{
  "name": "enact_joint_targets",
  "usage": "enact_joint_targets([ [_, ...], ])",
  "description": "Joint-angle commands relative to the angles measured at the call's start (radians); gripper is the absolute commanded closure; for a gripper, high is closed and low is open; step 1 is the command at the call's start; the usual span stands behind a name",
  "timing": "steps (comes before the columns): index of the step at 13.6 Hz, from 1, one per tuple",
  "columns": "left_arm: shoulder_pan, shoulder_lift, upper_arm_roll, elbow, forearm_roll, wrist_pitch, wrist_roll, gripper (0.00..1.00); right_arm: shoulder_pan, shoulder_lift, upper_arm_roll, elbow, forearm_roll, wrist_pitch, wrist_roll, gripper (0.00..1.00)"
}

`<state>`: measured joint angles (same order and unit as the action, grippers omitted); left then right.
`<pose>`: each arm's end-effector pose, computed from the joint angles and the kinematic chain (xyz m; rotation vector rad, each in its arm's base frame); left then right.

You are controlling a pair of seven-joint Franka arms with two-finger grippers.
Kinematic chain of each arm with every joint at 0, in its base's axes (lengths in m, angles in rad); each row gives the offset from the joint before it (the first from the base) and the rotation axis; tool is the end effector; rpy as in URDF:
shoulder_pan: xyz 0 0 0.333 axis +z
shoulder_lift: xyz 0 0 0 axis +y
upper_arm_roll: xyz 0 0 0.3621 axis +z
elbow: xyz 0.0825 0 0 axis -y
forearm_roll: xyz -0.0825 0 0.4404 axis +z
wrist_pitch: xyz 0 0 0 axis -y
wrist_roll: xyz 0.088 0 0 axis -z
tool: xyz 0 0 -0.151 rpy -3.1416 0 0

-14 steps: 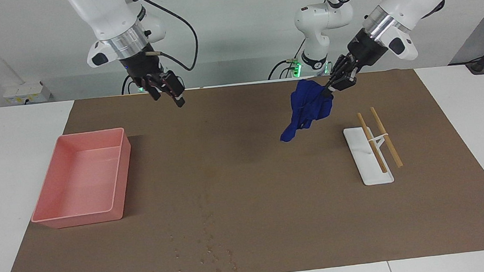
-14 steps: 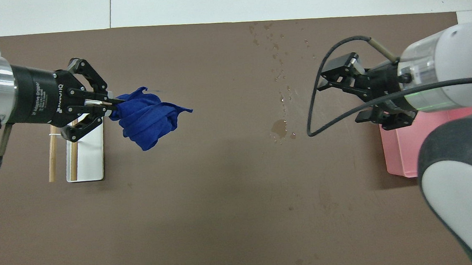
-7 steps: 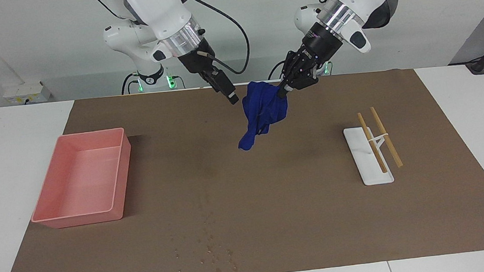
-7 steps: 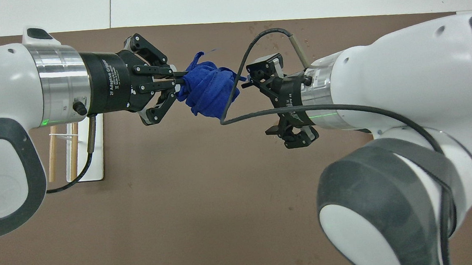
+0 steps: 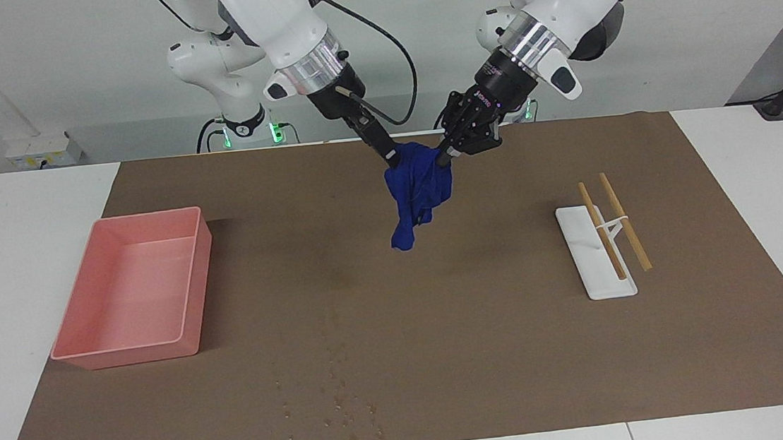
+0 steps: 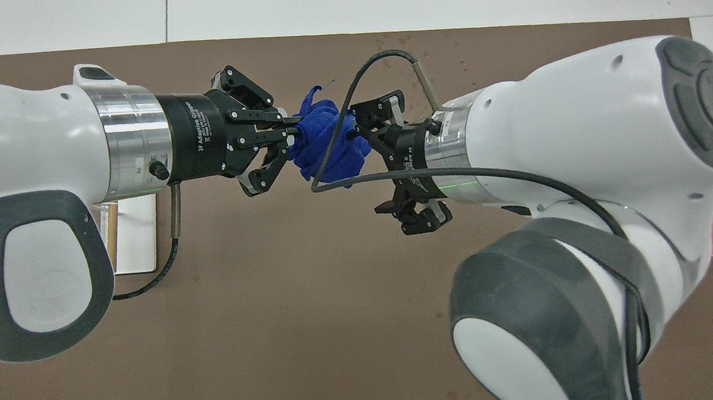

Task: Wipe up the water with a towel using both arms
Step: 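Grasp the towel with the right gripper from the left gripper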

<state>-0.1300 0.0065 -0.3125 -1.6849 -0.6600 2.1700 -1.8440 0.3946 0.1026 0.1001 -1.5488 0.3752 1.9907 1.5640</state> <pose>0.5964 -0.3328 0.6459 1.6438 1.7777 -0.4808 0.5986 0.3615 0.6262 -2.2146 1.4619 0.2015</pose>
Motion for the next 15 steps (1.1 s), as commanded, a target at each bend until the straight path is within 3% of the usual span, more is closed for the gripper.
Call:
enact_joint_targets([
  [1, -0.037, -0.045, 0.012, -0.045, -0.024, 0.014, -0.018, 1.00, 0.010, 0.009, 0.000, -0.007, 0.027, 0.057, 0.056, 0.00],
  [5, -0.053, -0.068, 0.012, -0.056, -0.023, -0.082, -0.014, 1.00, 0.013, 0.032, 0.000, 0.001, 0.030, 0.166, 0.111, 0.00],
  [9, -0.053, -0.071, 0.012, -0.050, -0.024, -0.065, -0.015, 1.00, 0.023, 0.036, -0.002, -0.004, 0.021, 0.169, 0.133, 0.05],
  [10, -0.053, -0.072, 0.012, -0.050, -0.024, -0.061, -0.014, 1.00, 0.020, 0.037, 0.000, -0.004, 0.021, 0.169, 0.126, 0.17],
  [11, -0.053, -0.072, 0.012, -0.050, -0.024, -0.061, -0.014, 1.00, 0.013, 0.037, 0.000, -0.004, 0.021, 0.169, 0.120, 0.45],
  [12, -0.053, -0.072, 0.012, -0.050, -0.024, -0.061, -0.014, 1.00, 0.009, 0.037, 0.000, -0.002, 0.025, 0.168, 0.120, 0.89],
  [13, -0.051, -0.072, 0.012, -0.049, -0.024, -0.061, -0.014, 1.00, 0.009, 0.037, -0.002, 0.006, 0.021, 0.157, 0.126, 1.00],
  [15, -0.048, -0.072, 0.013, -0.049, -0.024, -0.061, -0.014, 1.00, 0.015, 0.036, -0.002, 0.003, -0.005, 0.152, 0.110, 1.00],
])
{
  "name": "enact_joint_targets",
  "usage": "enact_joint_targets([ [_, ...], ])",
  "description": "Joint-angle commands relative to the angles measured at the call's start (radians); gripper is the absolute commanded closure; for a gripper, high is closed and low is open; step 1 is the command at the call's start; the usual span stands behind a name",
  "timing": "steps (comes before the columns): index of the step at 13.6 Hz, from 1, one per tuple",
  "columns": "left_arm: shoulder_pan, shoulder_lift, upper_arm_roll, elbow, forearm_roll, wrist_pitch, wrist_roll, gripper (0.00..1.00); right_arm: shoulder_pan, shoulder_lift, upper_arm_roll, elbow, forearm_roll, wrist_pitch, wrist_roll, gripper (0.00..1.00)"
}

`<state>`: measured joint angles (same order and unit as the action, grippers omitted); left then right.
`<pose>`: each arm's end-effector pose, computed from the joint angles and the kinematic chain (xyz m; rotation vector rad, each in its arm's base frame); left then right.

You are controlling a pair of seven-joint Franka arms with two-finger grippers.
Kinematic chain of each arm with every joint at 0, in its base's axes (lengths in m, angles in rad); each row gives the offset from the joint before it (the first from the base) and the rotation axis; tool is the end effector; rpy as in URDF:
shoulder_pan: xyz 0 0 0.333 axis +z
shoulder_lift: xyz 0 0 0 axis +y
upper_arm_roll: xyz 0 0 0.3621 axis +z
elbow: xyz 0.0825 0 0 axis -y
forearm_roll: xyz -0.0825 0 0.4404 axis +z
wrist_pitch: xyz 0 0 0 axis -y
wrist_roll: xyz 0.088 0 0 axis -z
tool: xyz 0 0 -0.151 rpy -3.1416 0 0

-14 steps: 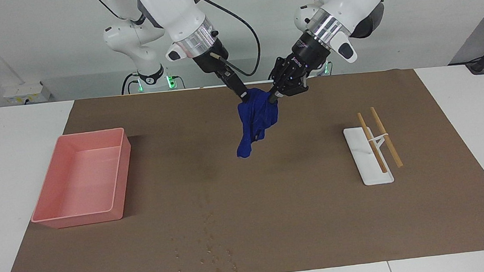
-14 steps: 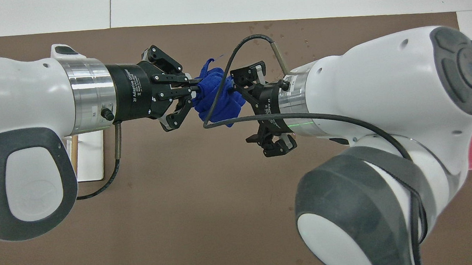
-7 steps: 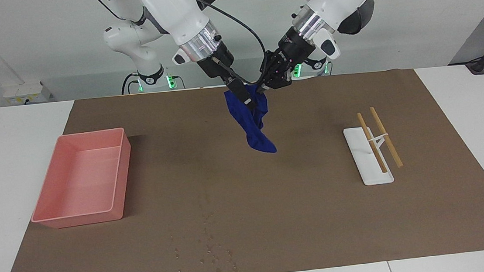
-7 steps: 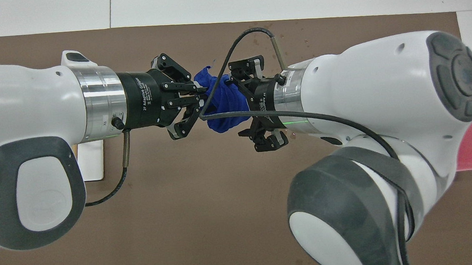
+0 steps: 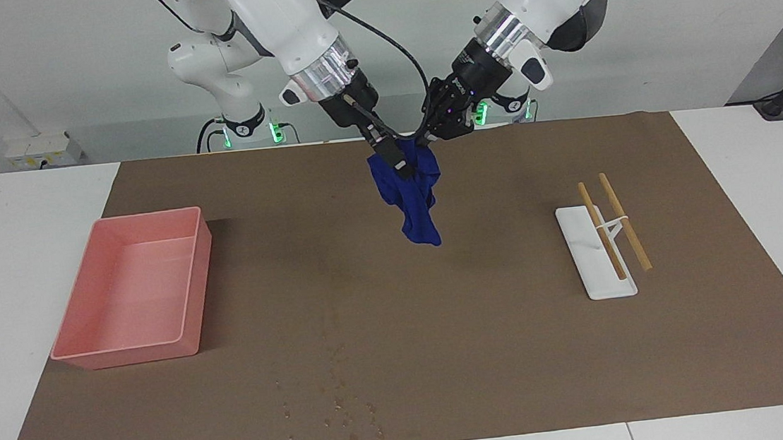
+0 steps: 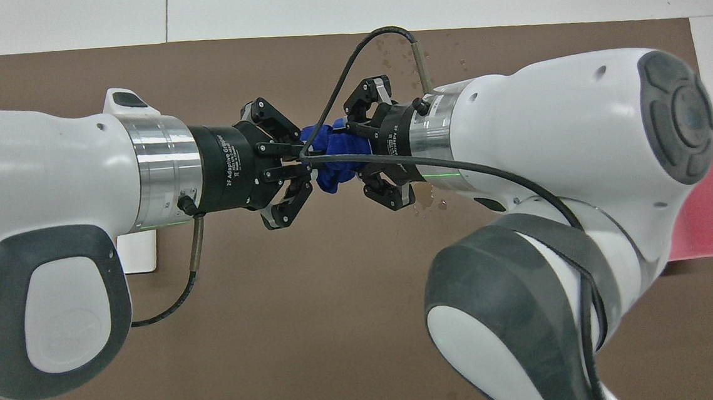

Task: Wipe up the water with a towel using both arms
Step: 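Grasp the towel with the right gripper from the left gripper, then open the left gripper and withdraw it while the right gripper pulls away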

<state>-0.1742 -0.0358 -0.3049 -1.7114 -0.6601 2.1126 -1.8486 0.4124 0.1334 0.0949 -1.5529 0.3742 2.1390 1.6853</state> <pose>0.5623 -0.3538 0.6501 1.7243 1.7569 -0.5195 0.6194 0.3729 0.6211 -2.0376 1.5682 0.1622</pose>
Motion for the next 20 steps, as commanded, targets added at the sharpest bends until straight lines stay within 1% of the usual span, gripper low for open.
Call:
enact_joint_targets([
  [1, -0.002, -0.030, 0.007, -0.020, -0.023, -0.006, -0.003, 1.00, -0.003, 0.005, 0.002, 0.007, -0.018, 0.006, -0.019, 1.00],
  [3, 0.004, -0.032, 0.009, -0.020, -0.023, -0.008, 0.000, 1.00, -0.004, 0.002, 0.002, 0.004, -0.064, 0.004, -0.027, 1.00],
  [4, 0.004, -0.030, 0.009, -0.017, -0.016, -0.008, 0.002, 0.47, -0.006, 0.002, 0.002, 0.001, -0.101, 0.006, -0.027, 1.00],
  [5, 0.004, -0.029, 0.009, -0.011, -0.010, -0.008, -0.004, 0.00, -0.007, -0.001, 0.002, -0.006, -0.128, 0.006, -0.030, 1.00],
  [6, 0.004, -0.027, 0.013, -0.010, 0.008, -0.010, 0.005, 0.00, -0.012, -0.006, 0.002, -0.024, -0.135, 0.006, -0.041, 1.00],
  [7, 0.004, -0.026, 0.012, -0.010, 0.096, -0.008, 0.046, 0.00, -0.029, -0.032, 0.002, -0.085, -0.135, 0.025, -0.103, 1.00],
  [8, 0.002, -0.026, 0.009, -0.010, 0.216, -0.008, 0.108, 0.00, -0.038, -0.056, 0.002, -0.149, -0.133, 0.066, -0.206, 1.00],
  [9, 0.005, -0.030, 0.012, -0.020, 0.281, -0.023, 0.176, 0.00, -0.061, -0.073, 0.002, -0.212, -0.133, 0.132, -0.308, 1.00],
  [10, 0.021, -0.033, 0.015, -0.033, 0.289, -0.032, 0.257, 0.00, -0.082, -0.072, 0.002, -0.255, -0.133, 0.197, -0.400, 1.00],
  [11, 0.057, -0.044, 0.016, -0.048, 0.299, -0.040, 0.366, 0.00, -0.090, -0.048, 0.002, -0.269, -0.133, 0.252, -0.488, 1.00],
  [12, 0.097, -0.056, 0.016, -0.074, 0.300, -0.061, 0.493, 0.00, -0.096, 0.000, 0.002, -0.266, -0.133, 0.306, -0.557, 1.00],
  [13, 0.138, -0.070, 0.016, -0.092, 0.300, -0.101, 0.643, 0.00, -0.103, 0.046, 0.002, -0.265, -0.133, 0.388, -0.616, 1.00],
  [15, 0.211, -0.079, 0.018, -0.097, 0.303, -0.172, 0.947, 0.00, -0.121, 0.147, 0.002, -0.256, -0.133, 0.580, -0.766, 1.00],
  [16, 0.238, -0.079, 0.020, -0.094, 0.342, -0.210, 1.074, 0.00, -0.144, 0.194, 0.003, -0.236, -0.129, 0.642, -0.861, 1.00],
  [18, 0.243, -0.079, 0.032, -0.086, 0.469, -0.281, 1.315, 0.00, -0.176, 0.290, 0.003, -0.155, -0.121, 0.665, -1.002, 1.00],
  [20, 0.245, -0.078, 0.079, -0.074, 0.555, -0.328, 1.541, 0.00, -0.207, 0.363, 0.003, -0.092, -0.129, 0.668, -1.065, 1.00],
])
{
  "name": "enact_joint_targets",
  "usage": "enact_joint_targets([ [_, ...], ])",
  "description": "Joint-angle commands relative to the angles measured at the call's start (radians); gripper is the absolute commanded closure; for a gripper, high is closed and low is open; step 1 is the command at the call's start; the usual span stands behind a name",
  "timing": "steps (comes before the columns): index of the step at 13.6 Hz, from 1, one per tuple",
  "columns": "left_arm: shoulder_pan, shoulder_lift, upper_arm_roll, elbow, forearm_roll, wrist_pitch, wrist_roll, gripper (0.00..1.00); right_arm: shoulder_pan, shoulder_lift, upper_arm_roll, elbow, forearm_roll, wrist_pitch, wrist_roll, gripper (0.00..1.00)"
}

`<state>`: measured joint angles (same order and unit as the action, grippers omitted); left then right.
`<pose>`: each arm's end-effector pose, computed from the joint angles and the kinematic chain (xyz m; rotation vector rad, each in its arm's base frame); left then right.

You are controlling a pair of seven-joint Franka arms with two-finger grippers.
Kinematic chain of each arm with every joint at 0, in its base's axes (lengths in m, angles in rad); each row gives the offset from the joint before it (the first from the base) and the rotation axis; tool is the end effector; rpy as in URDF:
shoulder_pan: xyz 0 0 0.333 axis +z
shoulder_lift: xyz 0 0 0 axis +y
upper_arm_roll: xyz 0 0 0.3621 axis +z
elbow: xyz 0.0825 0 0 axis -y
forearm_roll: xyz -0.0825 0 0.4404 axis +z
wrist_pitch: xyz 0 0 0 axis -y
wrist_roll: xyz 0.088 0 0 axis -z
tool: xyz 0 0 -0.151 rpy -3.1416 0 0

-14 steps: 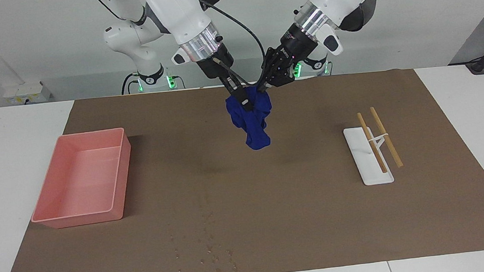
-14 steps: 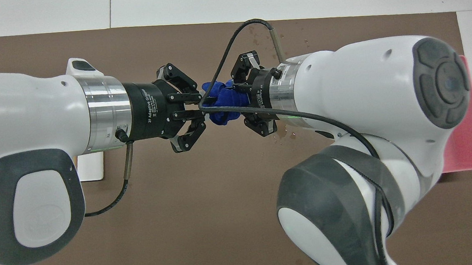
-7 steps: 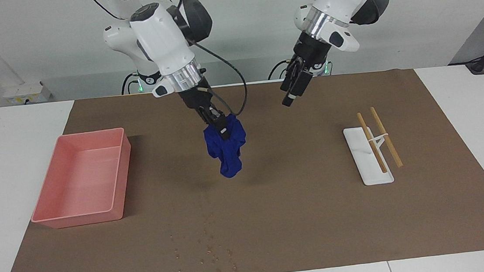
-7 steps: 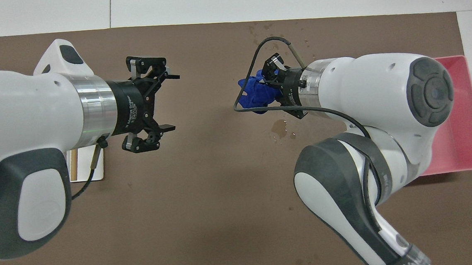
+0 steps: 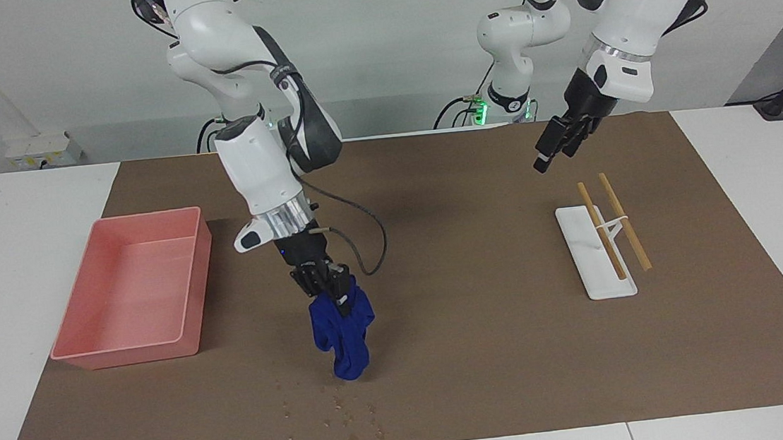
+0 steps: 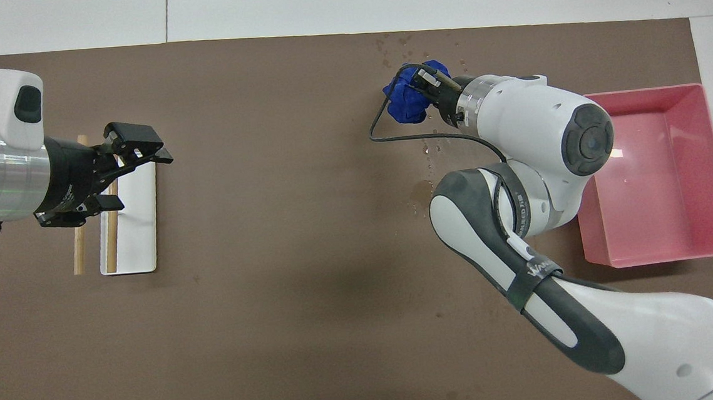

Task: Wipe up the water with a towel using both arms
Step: 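Open the left gripper and withdraw it while the right gripper pulls away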

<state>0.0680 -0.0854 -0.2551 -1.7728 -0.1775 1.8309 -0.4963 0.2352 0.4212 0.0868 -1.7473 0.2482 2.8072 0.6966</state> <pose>0.5924 -0.1395 0.5944 2.9049 0.5019 0.1204 0.7580 0.2361 0.3813 -2.4849 0.7712 -0.6243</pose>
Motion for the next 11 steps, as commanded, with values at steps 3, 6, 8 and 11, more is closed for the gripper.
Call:
enact_joint_targets([
  [3, -0.094, -0.014, 0.175, -0.004, 0.179, -0.088, 0.430, 0.00, -0.051, 0.186, 0.011, 0.146, 0.008, 0.093, -0.137, 1.00],
  [6, -0.094, 0.071, 0.185, 0.140, 0.233, -0.204, 0.551, 0.00, -0.040, 0.182, 0.011, 0.060, 0.014, 0.109, -0.126, 1.00],
  [8, -0.099, 0.107, 0.186, 0.196, 0.225, -0.246, 0.576, 0.00, -0.033, 0.145, 0.011, -0.036, 0.017, 0.107, -0.123, 1.00],
  [11, -0.091, 0.063, 0.200, 0.162, 0.184, -0.246, 0.578, 0.00, -0.024, 0.097, 0.013, -0.162, 0.017, 0.104, -0.121, 1.00],
])
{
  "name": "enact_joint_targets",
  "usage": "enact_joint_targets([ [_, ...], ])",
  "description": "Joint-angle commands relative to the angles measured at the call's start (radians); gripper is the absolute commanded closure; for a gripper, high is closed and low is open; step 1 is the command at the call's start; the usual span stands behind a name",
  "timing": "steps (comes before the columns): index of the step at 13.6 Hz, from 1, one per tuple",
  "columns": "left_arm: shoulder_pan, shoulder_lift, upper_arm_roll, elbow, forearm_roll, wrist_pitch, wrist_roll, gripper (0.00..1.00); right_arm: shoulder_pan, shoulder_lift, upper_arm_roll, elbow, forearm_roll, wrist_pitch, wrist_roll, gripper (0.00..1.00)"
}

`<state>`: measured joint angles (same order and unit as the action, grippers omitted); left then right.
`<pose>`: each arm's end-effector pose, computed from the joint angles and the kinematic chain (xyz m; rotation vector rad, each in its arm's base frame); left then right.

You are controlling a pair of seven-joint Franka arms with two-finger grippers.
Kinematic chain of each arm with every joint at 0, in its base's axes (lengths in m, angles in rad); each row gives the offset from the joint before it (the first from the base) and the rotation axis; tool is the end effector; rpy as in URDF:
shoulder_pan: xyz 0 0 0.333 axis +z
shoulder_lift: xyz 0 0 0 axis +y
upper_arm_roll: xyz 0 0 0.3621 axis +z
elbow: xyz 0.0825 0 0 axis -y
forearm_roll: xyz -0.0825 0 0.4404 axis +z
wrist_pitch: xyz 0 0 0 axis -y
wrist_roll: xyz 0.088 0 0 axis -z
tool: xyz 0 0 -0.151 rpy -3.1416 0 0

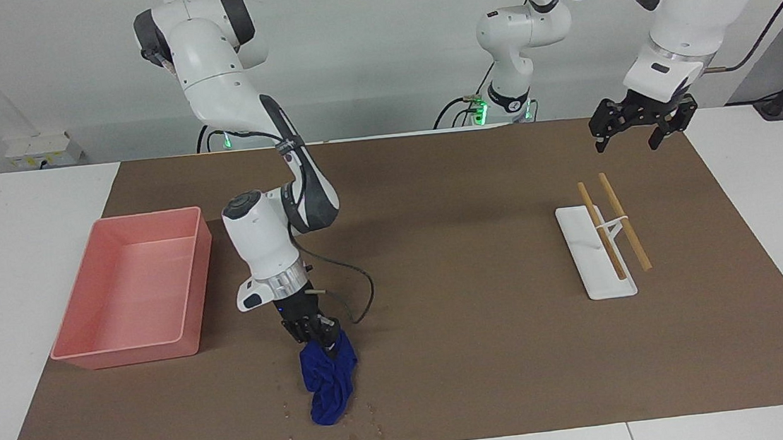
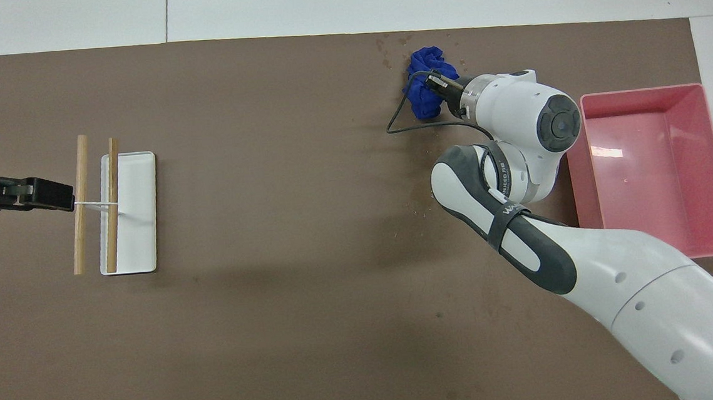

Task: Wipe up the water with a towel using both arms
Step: 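Lower the towel with the right gripper onto the water spill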

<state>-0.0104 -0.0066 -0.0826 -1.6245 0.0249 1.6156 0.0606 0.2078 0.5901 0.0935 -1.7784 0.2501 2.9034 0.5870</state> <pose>0.6092 -0.0533 0.6061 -3.1068 0.2409 0.0030 0.7587 0.2146 0.2453 -2.6078 0.7259 -0.5624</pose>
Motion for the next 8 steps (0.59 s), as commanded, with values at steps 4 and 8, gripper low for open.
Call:
enact_joint_targets([
  [4, -0.005, -0.023, 0.024, 0.012, -0.043, -0.020, 0.015, 0.00, 0.019, -0.121, 0.006, -0.231, 0.017, -0.065, 0.020, 1.00],
  [8, -0.007, -0.023, 0.021, 0.014, -0.042, -0.025, 0.013, 0.00, 0.051, -0.174, 0.006, -0.370, 0.017, -0.087, 0.039, 1.00],
])
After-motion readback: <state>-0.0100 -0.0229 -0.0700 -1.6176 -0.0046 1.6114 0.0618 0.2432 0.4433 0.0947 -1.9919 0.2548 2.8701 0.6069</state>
